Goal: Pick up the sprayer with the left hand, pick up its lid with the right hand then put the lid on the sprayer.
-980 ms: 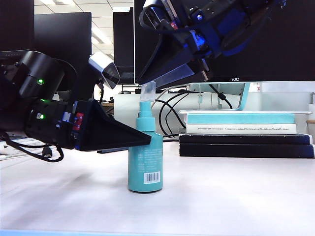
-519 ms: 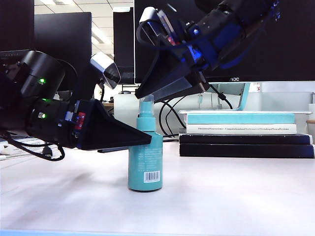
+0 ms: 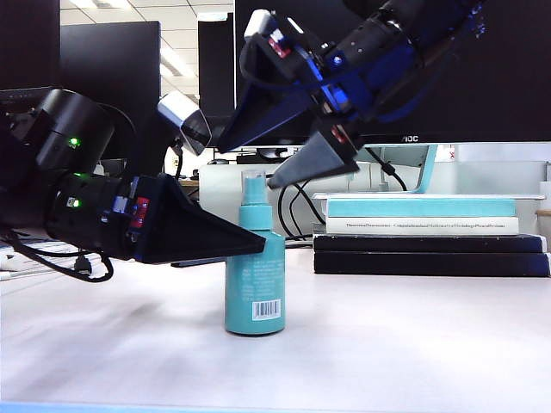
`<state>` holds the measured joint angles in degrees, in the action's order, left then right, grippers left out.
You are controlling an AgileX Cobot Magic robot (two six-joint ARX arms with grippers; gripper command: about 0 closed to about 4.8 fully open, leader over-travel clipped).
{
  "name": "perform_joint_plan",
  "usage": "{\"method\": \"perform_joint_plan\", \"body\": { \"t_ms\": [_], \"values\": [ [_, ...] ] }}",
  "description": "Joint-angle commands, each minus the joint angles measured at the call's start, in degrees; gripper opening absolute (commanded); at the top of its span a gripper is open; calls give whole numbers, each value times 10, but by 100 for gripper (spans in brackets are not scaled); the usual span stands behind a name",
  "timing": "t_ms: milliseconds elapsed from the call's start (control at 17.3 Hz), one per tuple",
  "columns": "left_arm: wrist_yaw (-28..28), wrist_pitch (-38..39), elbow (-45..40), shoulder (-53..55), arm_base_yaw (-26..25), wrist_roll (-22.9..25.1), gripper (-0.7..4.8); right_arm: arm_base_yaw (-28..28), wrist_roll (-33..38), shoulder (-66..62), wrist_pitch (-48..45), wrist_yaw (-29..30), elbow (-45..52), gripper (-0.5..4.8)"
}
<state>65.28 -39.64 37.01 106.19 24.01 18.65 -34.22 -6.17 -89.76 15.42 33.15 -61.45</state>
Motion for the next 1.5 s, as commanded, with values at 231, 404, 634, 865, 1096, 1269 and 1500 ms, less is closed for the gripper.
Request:
{"method": "perform_joint_plan", "body": {
  "t_ms": [231,404,634,865,1096,1269,1500],
  "values": [
    [-89,18,2,2,0,26,268,5,-12,31,-5,-62,-2,479],
    [-102,18,2,2,0,25,388,12,-17,78,4,-123,-2,479],
    [-102,-15,2,-3,0,-13,479,32,-20,118,34,-153,0,479],
    [-141,23,0,-76,-15,-9,479,81,-15,163,42,-186,8,479],
    [-187,238,-1,-200,-74,83,479,164,41,248,-13,-201,64,479],
    [-222,337,-1,-275,-96,114,479,214,90,318,-75,-199,130,479],
    [-458,392,-3,-378,-96,76,479,215,120,391,-123,-200,212,479]
  ]
}}
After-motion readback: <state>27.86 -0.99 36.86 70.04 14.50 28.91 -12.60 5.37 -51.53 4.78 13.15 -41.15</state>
